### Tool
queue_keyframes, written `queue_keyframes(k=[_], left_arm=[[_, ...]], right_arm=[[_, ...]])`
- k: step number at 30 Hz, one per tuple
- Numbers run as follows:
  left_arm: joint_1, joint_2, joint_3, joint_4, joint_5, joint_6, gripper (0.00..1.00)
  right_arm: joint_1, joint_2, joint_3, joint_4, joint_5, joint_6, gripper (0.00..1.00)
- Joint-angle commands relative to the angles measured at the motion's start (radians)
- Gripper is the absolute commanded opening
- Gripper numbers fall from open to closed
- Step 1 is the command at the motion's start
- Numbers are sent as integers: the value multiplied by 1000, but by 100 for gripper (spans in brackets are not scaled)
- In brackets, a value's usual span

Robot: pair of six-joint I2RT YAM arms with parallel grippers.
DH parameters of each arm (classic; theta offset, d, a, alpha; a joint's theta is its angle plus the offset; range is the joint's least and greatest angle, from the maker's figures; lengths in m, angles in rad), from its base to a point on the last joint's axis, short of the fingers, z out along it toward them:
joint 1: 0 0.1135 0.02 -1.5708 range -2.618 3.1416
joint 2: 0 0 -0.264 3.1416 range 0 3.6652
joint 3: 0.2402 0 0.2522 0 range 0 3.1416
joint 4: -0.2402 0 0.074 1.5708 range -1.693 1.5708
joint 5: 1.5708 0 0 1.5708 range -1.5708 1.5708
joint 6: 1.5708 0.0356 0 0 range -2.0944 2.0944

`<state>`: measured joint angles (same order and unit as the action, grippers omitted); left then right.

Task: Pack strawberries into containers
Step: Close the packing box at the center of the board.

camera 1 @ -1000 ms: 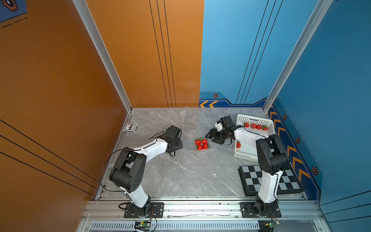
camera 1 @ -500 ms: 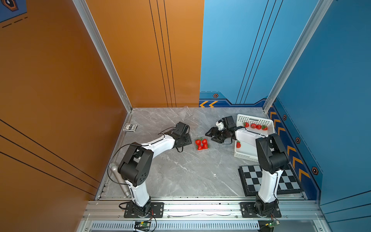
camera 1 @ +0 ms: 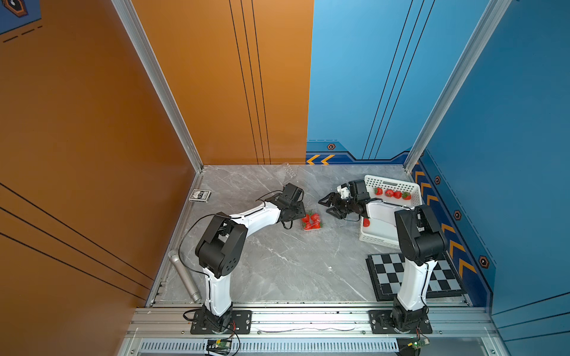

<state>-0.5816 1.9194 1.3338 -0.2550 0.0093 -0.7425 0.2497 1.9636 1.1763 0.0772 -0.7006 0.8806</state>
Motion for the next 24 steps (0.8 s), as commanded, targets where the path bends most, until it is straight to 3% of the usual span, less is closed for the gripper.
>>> queue_keyframes(k=[1,9,24], left_arm=[[-12,35,39,-46,12,4,52],[-33,83,93,-74,21,11,52],[-39,106,85,-92,21,19,50]], right_arm=[[-15,8,-18,63,-20,38,73],[-10,33,-12,82,-46,40,73],[40,97,26,77,-51,28,62]])
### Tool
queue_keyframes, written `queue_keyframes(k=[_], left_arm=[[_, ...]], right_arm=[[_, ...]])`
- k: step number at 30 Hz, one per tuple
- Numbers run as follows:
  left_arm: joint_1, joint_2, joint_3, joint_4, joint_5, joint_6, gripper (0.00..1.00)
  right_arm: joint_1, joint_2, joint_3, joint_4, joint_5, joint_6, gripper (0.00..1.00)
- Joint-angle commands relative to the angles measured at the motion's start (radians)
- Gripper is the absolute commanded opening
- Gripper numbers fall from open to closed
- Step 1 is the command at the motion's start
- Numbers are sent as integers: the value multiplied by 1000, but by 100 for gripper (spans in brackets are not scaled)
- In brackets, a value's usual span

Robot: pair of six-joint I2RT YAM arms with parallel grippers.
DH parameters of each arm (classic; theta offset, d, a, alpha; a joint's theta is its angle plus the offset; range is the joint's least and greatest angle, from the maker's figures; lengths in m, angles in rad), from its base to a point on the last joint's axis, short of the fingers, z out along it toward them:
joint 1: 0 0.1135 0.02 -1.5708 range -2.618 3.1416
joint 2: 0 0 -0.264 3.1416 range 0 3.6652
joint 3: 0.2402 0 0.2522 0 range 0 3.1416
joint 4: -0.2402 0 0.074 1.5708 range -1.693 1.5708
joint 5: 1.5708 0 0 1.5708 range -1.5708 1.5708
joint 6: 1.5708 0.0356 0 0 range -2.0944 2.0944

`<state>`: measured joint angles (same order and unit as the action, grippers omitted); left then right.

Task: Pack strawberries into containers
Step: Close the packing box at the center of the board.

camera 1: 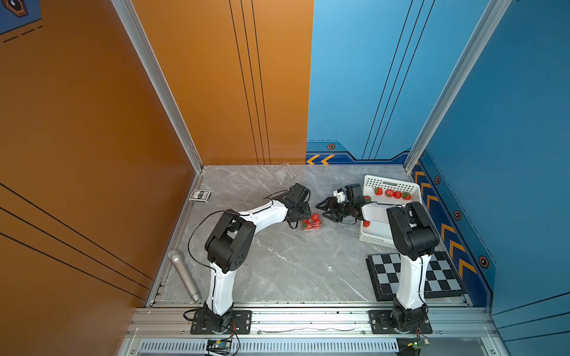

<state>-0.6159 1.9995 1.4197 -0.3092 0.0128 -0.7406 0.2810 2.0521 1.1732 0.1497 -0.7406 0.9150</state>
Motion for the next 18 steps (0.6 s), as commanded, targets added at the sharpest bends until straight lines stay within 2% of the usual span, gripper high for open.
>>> queue_keyframes(k=[1,10,18], left_arm=[[-5,26,-2,-38,18,19,50],[-7,33,-4,-38,24,23,50],[-4,39,-2,-37,27,22,50]], right_arm=[[8,9,28,5,-10,-7,62],[7,15,24,10,-4,-8,57],[11,51,22,31,-9,-8,45]])
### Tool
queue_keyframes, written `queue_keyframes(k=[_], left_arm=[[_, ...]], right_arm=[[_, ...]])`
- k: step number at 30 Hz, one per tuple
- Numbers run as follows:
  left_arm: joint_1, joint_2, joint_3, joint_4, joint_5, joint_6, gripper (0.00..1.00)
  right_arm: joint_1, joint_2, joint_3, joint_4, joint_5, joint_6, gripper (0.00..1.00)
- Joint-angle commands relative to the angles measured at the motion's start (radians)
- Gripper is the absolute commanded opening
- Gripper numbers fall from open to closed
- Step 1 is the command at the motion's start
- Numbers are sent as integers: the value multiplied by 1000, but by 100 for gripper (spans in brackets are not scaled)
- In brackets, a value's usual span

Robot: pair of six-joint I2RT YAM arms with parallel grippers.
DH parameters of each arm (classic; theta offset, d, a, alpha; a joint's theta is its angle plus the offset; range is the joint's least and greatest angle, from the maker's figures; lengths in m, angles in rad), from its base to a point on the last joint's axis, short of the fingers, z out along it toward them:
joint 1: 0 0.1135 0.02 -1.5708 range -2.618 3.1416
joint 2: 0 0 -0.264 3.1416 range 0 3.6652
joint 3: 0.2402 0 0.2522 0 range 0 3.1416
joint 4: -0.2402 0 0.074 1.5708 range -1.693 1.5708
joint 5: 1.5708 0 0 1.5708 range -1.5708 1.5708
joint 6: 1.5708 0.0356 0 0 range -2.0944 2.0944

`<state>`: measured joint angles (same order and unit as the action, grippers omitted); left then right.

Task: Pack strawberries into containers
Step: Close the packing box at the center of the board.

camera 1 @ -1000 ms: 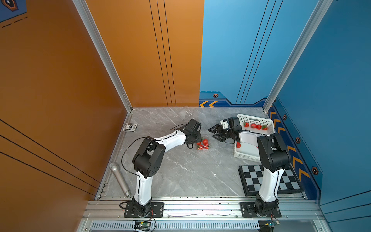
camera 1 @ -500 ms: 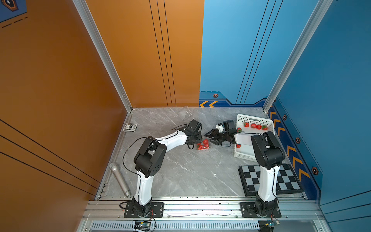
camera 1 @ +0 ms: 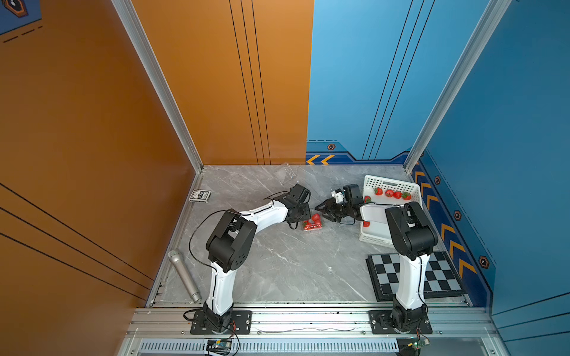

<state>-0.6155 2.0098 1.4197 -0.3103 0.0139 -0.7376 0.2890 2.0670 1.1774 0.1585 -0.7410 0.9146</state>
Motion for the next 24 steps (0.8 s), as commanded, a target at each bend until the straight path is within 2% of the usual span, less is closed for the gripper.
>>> queue_keyframes(k=[1,9,16,19,24], left_arm=[[-6,29,-2,-37,28,17,50],[-5,35,2,-38,31,18,50],[-4,37,1,-38,32,18,49],[-3,38,1,-37,32,18,49],[-3,37,1,-38,34,18,49]], right_arm=[[3,40,16,25,-11,-7,44],[6,55,21,31,-15,-8,39],[2,36,9,36,-20,-10,27],[-4,27,-5,50,-24,-4,25],[-12,14,-31,74,-42,1,30]])
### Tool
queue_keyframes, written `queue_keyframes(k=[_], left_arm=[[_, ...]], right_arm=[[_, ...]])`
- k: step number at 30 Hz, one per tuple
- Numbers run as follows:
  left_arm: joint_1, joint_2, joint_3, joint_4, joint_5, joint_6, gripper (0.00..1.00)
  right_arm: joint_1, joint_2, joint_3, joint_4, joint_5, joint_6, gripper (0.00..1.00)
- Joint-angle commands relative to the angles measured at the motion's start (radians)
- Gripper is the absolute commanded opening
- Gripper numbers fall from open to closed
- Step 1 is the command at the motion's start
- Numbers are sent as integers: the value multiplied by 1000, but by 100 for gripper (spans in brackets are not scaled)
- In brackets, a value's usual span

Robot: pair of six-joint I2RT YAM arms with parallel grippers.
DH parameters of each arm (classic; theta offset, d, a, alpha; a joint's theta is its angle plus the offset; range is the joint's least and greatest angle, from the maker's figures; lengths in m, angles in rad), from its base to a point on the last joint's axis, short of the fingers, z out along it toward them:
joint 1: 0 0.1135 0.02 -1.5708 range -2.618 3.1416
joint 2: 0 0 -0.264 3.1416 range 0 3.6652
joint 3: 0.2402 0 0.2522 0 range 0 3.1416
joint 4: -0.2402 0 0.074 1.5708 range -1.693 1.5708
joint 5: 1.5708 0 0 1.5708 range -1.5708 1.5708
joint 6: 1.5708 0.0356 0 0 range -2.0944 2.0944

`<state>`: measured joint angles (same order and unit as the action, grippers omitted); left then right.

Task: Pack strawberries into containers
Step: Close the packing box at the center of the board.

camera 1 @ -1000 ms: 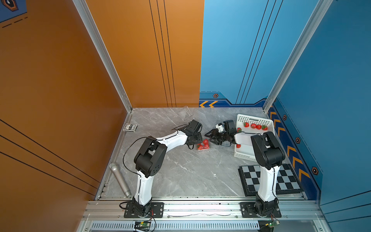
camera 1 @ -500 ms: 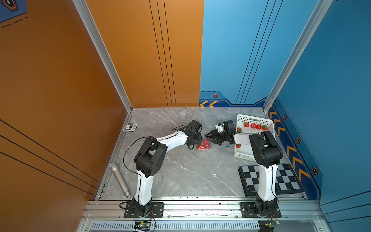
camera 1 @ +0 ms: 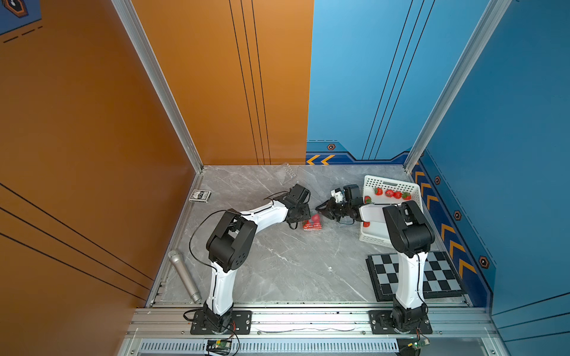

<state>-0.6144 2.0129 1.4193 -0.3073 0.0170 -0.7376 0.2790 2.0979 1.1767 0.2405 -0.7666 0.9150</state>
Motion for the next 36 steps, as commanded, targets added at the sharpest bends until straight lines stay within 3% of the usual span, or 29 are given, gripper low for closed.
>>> queue_keyframes(k=[1,4,19,36], left_arm=[[-4,35,1,-41,30,18,49],[-4,33,0,-39,31,18,49],[-4,21,-8,-41,22,20,48],[-2,14,-14,-41,21,21,48]], right_arm=[[-4,-17,-34,-7,-20,1,34],[-9,-17,-44,-6,-16,2,38],[-14,-93,-100,23,-39,15,41],[-12,-116,-164,41,-44,9,29]])
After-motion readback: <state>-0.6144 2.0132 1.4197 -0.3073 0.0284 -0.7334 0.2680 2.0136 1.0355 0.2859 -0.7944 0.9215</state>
